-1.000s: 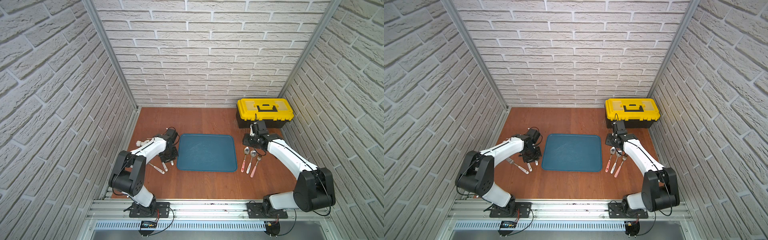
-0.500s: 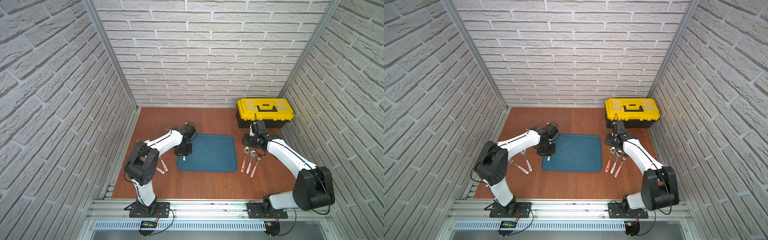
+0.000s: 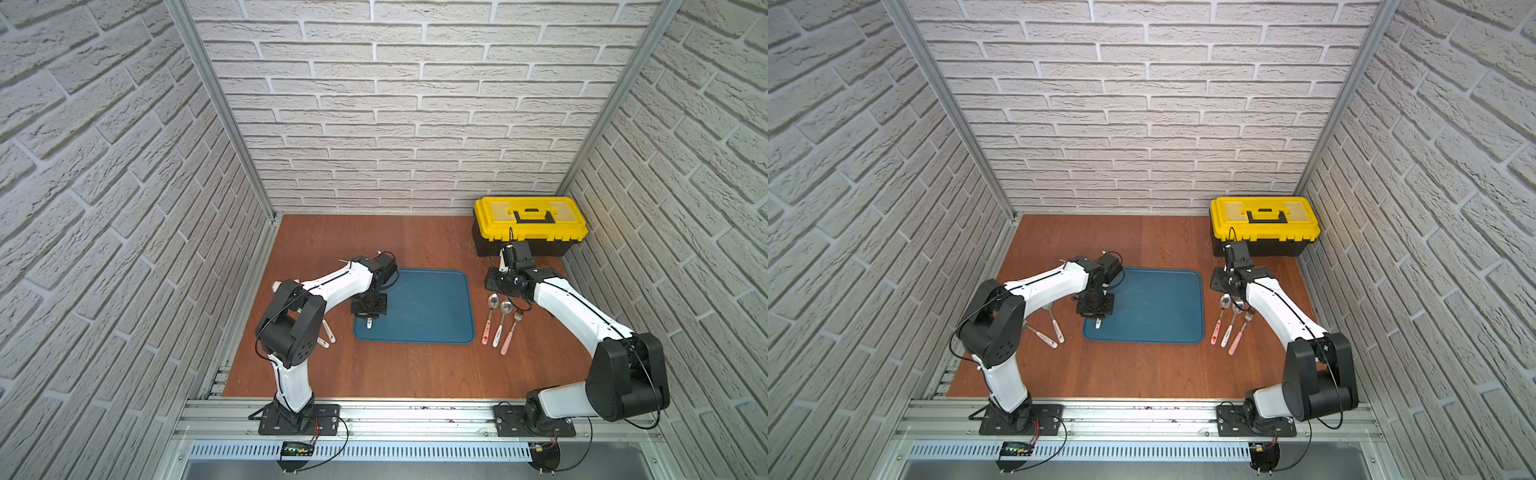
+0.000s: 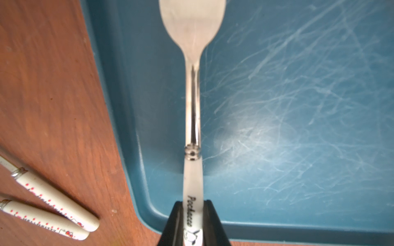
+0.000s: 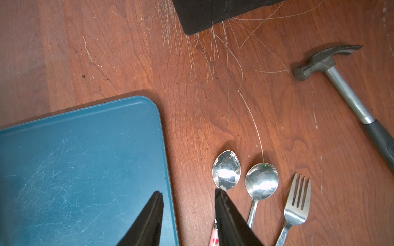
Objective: Set the spoon and fork side by side
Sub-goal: Place the fork on the tray.
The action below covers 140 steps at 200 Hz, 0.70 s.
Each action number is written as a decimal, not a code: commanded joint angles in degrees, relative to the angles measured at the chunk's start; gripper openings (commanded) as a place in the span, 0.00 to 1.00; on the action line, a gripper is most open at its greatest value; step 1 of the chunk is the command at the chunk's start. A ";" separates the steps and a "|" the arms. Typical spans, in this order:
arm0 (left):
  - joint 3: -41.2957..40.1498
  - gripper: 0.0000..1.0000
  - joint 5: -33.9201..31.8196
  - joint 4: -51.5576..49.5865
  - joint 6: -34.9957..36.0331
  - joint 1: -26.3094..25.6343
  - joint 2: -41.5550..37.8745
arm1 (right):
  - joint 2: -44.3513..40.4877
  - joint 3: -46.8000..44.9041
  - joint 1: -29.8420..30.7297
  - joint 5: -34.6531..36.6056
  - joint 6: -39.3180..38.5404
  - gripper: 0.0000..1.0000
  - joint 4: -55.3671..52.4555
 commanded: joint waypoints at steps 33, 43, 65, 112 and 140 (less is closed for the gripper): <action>-0.06 0.18 0.72 0.11 -1.30 -0.18 3.41 | -0.83 -0.15 0.42 0.09 0.26 0.45 1.02; 0.00 0.18 0.73 0.11 -1.69 -0.21 3.53 | -0.90 -0.15 0.44 0.01 0.28 0.45 0.93; -0.31 0.19 0.20 0.42 -2.22 -0.15 3.53 | -0.90 -0.21 0.44 -0.07 0.31 0.45 1.02; -0.50 0.22 0.82 0.94 -3.31 -0.20 3.64 | -1.07 -0.26 0.44 -0.17 0.28 0.45 1.05; -0.50 0.24 0.53 0.84 -2.96 -0.10 3.88 | -1.03 -0.32 0.44 -0.37 0.28 0.45 1.11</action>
